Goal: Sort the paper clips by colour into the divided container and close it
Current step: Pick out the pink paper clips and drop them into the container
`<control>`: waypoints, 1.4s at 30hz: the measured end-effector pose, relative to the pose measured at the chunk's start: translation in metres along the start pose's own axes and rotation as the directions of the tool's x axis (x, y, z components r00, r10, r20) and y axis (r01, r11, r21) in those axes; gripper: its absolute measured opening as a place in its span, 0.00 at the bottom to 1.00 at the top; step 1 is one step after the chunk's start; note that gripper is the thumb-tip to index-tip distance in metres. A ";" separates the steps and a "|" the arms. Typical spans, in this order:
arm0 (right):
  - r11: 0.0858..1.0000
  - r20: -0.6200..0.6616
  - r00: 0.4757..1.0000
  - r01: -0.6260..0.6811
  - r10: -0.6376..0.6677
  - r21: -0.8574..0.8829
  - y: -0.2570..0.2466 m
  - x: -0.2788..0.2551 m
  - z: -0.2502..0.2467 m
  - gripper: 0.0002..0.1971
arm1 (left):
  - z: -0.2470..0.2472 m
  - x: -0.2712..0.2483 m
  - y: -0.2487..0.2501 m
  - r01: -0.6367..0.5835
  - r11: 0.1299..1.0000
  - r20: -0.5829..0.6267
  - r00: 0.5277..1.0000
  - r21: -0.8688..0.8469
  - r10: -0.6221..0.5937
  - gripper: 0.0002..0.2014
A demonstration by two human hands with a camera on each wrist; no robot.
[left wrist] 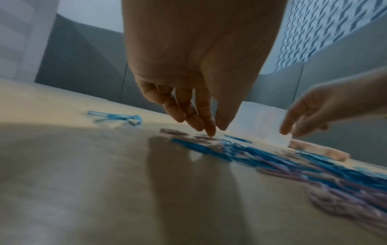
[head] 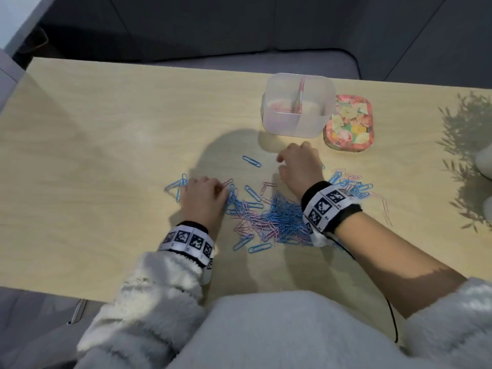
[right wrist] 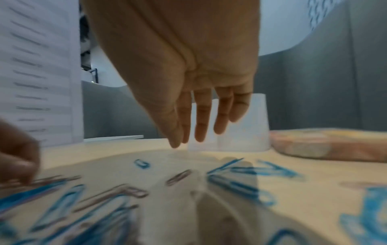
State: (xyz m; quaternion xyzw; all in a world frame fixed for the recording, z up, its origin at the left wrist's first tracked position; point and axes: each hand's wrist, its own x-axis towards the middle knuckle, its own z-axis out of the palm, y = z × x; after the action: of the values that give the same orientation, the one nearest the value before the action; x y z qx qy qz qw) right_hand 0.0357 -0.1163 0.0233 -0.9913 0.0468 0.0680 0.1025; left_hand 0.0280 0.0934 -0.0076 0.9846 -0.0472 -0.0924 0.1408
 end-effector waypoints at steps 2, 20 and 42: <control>0.994 0.072 0.996 0.051 -0.058 0.097 -0.020 -0.004 0.006 0.10 | 0.005 0.003 0.011 0.036 0.999 0.001 0.999 -0.003 -0.036 0.13; 0.931 0.416 0.856 0.180 -0.307 0.318 -0.031 -0.048 0.023 0.07 | -0.004 -0.029 -0.004 -0.040 0.987 0.340 0.936 -0.154 0.091 0.05; 0.876 0.349 0.926 -0.047 -0.141 0.479 -0.008 -0.024 0.014 0.03 | -0.008 -0.021 -0.014 -0.025 0.979 0.171 0.983 -0.203 0.060 0.03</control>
State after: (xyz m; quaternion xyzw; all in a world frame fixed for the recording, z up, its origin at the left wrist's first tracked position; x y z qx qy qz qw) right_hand 0.0106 -0.1038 0.0146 -0.9043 0.0173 0.2392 0.3533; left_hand 0.0096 0.1118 -0.0007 0.9522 -0.0712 -0.1803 0.2361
